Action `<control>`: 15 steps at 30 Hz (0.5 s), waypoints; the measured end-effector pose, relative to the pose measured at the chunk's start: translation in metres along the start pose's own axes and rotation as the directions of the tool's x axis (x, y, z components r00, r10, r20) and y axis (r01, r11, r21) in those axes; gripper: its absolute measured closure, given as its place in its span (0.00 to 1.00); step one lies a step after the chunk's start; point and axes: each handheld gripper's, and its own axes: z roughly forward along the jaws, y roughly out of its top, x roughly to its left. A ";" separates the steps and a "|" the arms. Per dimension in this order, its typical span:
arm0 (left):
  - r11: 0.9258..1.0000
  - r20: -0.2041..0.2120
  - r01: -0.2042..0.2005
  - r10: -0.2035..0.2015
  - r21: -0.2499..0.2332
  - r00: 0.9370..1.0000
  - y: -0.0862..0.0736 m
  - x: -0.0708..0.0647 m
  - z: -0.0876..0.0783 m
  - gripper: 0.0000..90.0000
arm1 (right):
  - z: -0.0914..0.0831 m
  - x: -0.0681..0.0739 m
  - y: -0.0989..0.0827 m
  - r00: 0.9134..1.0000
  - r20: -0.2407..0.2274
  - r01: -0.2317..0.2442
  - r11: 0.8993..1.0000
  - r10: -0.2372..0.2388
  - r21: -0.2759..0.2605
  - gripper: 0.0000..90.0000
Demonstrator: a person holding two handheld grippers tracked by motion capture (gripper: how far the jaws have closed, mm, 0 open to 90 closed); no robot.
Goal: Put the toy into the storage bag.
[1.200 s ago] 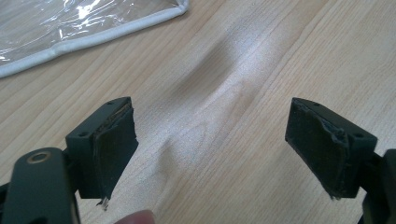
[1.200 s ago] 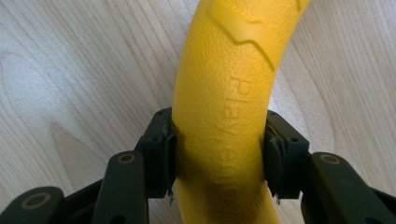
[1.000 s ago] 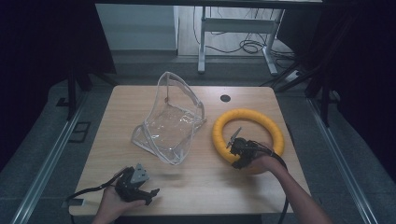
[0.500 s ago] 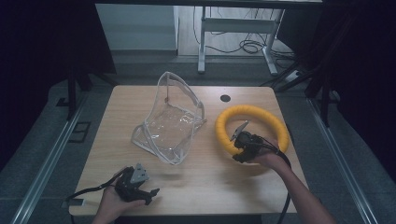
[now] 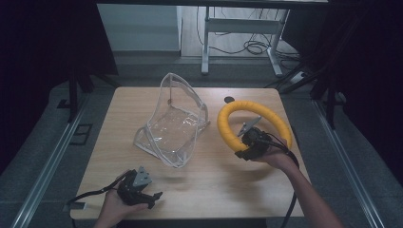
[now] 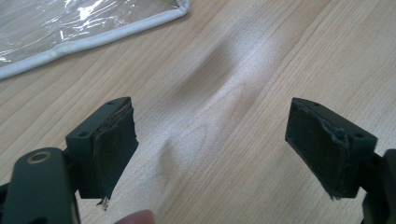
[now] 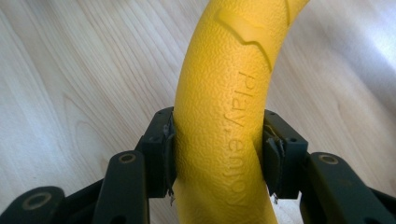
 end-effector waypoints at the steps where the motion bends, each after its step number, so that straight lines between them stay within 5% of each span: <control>1: 1.000 -0.001 0.000 0.000 0.001 1.000 0.000 0.000 0.000 0.18 | -0.002 0.000 0.001 1.000 0.003 -0.009 1.000 0.009 -0.010 0.58; 6: 1.000 0.000 -0.001 0.001 0.002 1.000 0.000 0.000 0.000 0.18 | -0.017 -0.001 0.006 0.999 -0.012 -0.033 0.995 0.032 -0.091 0.58; 15: 1.000 0.000 -0.001 0.001 0.002 1.000 0.000 0.000 0.000 0.18 | -0.030 0.000 0.011 0.999 -0.013 -0.040 0.988 0.039 -0.152 0.58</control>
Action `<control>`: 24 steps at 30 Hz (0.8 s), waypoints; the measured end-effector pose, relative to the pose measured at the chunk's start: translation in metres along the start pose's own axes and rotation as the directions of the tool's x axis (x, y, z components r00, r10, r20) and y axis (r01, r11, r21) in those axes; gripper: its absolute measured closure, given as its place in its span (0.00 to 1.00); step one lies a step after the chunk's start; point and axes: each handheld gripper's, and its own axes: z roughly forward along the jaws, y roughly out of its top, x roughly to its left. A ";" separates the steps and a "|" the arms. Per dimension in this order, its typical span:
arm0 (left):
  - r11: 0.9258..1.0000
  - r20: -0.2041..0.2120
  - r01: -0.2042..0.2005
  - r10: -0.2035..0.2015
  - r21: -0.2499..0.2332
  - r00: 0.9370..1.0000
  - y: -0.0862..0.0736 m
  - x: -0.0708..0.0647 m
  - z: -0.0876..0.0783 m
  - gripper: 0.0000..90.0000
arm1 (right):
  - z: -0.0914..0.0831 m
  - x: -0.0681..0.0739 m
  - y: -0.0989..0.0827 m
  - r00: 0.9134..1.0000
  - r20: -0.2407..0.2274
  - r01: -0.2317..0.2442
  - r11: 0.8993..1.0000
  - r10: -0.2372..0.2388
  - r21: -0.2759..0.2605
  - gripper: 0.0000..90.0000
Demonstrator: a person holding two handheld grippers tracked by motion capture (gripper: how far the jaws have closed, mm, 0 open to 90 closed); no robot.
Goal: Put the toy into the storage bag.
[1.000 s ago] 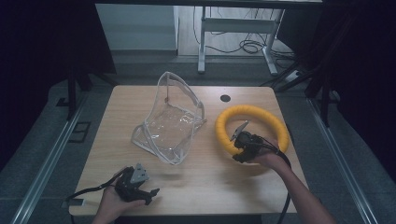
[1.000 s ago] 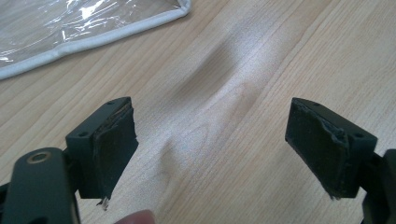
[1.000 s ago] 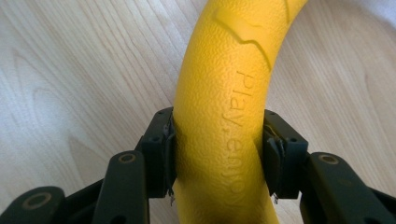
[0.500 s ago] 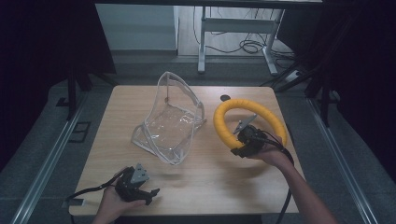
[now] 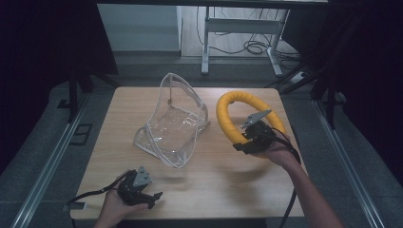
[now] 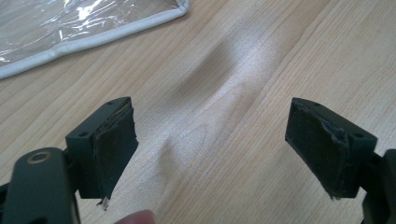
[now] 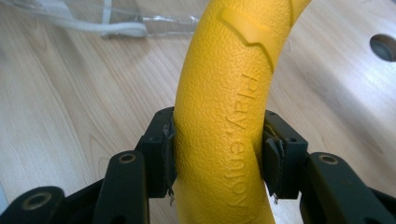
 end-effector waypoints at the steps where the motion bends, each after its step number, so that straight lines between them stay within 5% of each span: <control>1: 1.000 0.000 0.000 0.000 0.001 1.000 0.000 0.000 0.000 0.18 | -0.001 0.000 0.001 1.000 -0.001 0.002 1.000 -0.002 -0.005 0.58; 24: 1.000 -0.011 -0.007 0.007 -0.010 1.000 0.000 0.000 -0.001 0.18 | -0.029 0.003 0.014 1.000 0.002 -0.019 0.977 0.020 -0.211 0.58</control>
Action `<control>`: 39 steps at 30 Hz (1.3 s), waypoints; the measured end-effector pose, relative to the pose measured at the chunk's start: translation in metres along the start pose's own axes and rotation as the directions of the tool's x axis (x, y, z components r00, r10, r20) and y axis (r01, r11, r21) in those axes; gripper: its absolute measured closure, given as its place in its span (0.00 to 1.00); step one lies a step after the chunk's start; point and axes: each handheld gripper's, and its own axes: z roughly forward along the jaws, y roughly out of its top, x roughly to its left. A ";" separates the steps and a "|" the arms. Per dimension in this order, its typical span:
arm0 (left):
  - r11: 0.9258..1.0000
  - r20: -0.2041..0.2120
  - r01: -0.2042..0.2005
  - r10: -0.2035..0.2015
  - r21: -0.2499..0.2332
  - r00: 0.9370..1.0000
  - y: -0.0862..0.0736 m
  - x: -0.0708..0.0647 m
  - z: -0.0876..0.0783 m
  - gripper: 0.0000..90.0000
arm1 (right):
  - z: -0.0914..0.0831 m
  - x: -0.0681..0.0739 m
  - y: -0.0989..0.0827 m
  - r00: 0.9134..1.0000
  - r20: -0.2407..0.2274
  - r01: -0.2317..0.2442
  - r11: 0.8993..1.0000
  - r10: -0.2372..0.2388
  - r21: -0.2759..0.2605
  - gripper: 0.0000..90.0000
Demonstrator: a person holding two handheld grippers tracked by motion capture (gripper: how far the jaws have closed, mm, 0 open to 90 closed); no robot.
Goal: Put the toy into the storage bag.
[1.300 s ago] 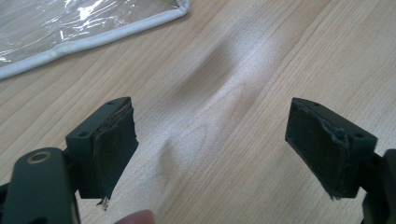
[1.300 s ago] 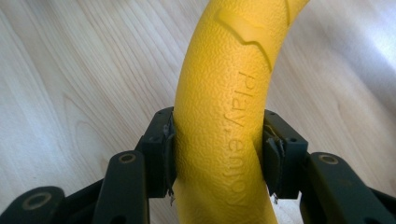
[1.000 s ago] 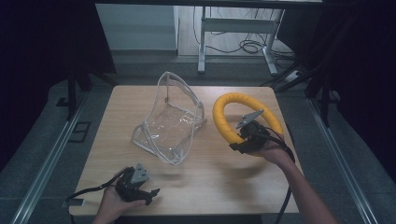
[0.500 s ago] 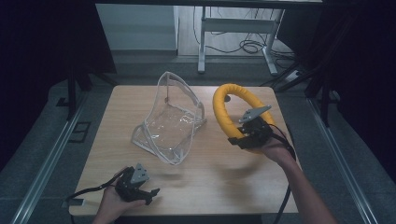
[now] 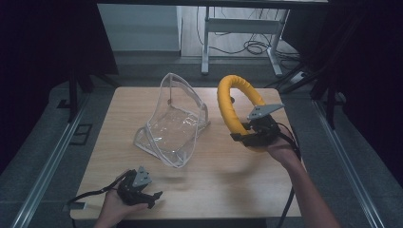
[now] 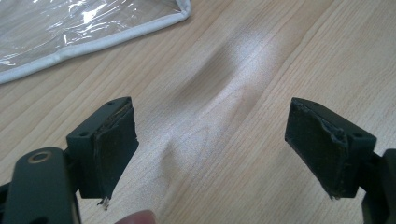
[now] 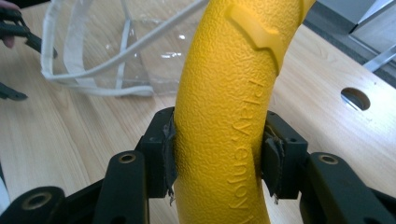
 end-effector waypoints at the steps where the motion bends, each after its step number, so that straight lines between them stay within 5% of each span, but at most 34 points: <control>1: 1.000 0.002 0.000 0.000 0.002 1.000 0.000 0.000 0.000 0.18 | -0.001 0.000 0.001 1.000 0.000 -0.003 1.000 0.003 -0.010 0.58; 16: 1.000 0.003 0.000 0.000 0.002 1.000 0.000 0.000 0.001 0.18 | -0.004 0.001 0.006 0.998 -0.045 -0.039 0.993 0.034 -0.107 0.58; 39: 1.000 0.004 0.002 -0.002 0.004 1.000 -0.001 0.000 0.002 0.18 | -0.003 0.000 0.008 0.990 -0.109 -0.115 0.967 0.092 -0.226 0.58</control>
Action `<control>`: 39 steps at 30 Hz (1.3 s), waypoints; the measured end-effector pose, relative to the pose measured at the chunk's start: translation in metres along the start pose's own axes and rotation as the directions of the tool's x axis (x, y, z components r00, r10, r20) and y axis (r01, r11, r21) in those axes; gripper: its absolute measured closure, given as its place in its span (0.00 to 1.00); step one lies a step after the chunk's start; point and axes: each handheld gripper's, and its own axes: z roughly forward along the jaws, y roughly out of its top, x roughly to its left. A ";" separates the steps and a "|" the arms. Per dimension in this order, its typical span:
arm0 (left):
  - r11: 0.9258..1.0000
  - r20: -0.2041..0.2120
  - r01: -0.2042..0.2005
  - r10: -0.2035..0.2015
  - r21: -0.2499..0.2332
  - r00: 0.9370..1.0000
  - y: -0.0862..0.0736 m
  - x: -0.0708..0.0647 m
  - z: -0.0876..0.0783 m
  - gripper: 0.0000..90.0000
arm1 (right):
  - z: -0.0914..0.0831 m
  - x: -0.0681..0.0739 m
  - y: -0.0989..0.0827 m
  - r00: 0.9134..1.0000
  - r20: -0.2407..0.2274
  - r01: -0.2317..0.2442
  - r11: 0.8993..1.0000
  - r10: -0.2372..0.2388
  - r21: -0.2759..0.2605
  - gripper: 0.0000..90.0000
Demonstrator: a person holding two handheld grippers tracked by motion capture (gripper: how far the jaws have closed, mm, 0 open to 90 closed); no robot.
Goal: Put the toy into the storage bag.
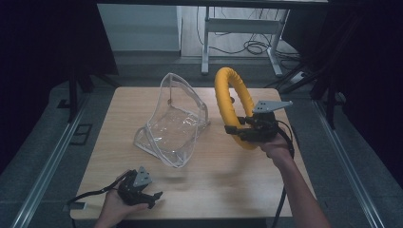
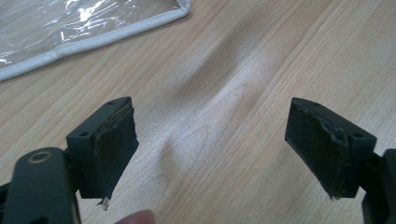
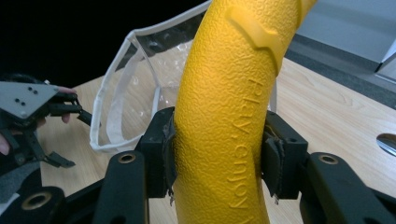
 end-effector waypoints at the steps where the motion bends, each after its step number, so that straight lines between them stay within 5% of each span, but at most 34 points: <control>1: 1.000 -0.001 0.001 -0.001 0.000 1.000 0.000 0.000 0.000 0.18 | 0.000 0.000 0.000 1.000 -0.001 0.000 1.000 0.000 -0.009 0.58; 39: 1.000 0.006 0.001 -0.001 0.011 1.000 -0.001 0.000 0.003 0.18 | -0.002 0.025 0.023 0.995 -0.103 -0.033 0.979 0.012 -0.203 0.57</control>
